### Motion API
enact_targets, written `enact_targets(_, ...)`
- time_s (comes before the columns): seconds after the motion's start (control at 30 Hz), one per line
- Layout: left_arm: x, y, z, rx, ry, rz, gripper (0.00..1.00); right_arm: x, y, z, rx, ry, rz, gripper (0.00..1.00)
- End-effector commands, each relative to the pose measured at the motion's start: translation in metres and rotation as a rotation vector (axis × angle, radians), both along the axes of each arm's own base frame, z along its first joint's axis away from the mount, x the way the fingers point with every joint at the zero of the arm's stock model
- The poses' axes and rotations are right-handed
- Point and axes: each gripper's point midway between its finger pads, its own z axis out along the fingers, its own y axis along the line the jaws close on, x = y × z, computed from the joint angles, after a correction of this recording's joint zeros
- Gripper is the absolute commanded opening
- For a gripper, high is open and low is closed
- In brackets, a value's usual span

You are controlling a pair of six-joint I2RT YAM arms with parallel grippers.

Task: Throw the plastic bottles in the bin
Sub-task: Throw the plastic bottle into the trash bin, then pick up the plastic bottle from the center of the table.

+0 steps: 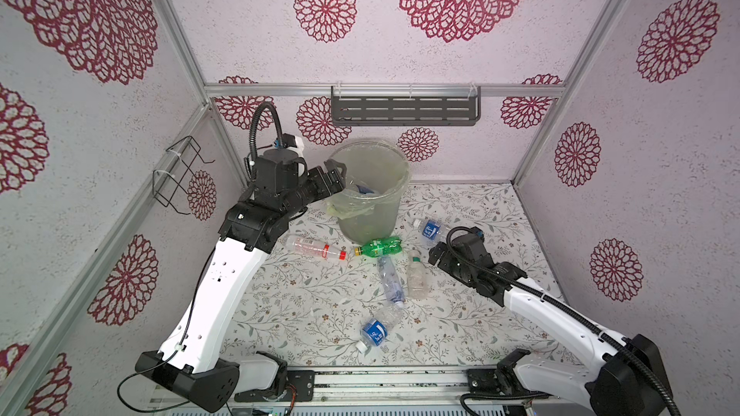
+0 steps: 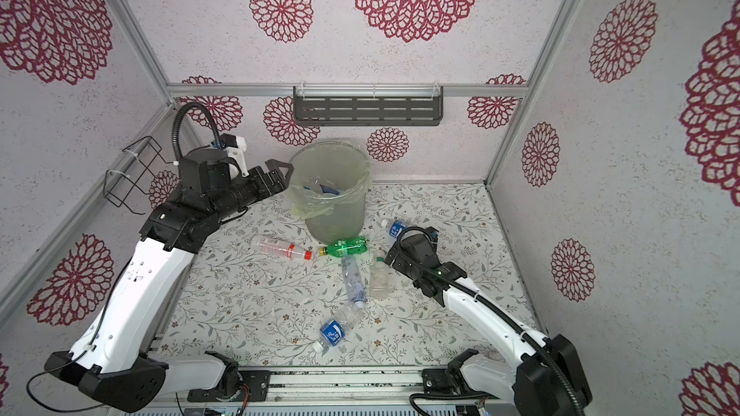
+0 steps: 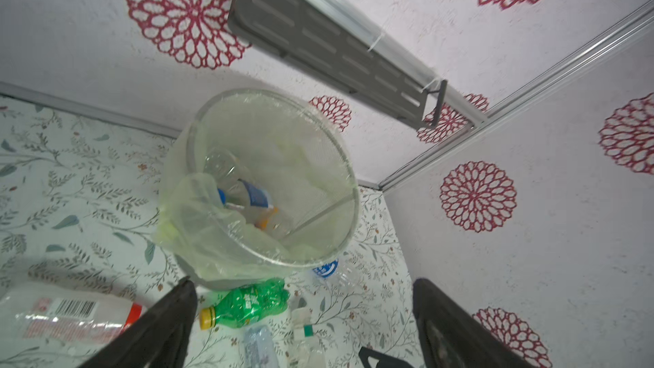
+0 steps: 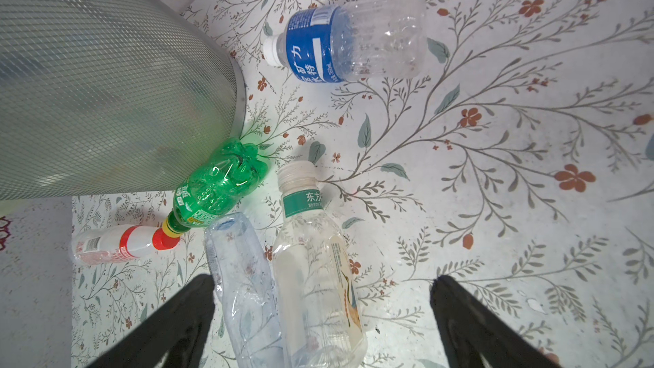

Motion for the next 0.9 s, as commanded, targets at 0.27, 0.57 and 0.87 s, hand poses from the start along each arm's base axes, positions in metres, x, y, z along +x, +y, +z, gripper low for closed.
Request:
enact_targets(0.27,-0.013,0.010,-0.043,0.063,0.025,-0.034,0.97,0.003,0.000,-0.006,0.023,-0.029,-0.035,0.99)
enact_targets(0.57,-0.028,0.014,-0.093,0.081,0.102,-0.045,0.97,-0.003,0.012,-0.023,-0.067,0.070,0.085,0.99)
enact_targets(0.87,-0.034,0.016,-0.126,0.065,0.164,-0.032,0.97,-0.002,0.020,-0.033,-0.144,0.104,0.184,0.99)
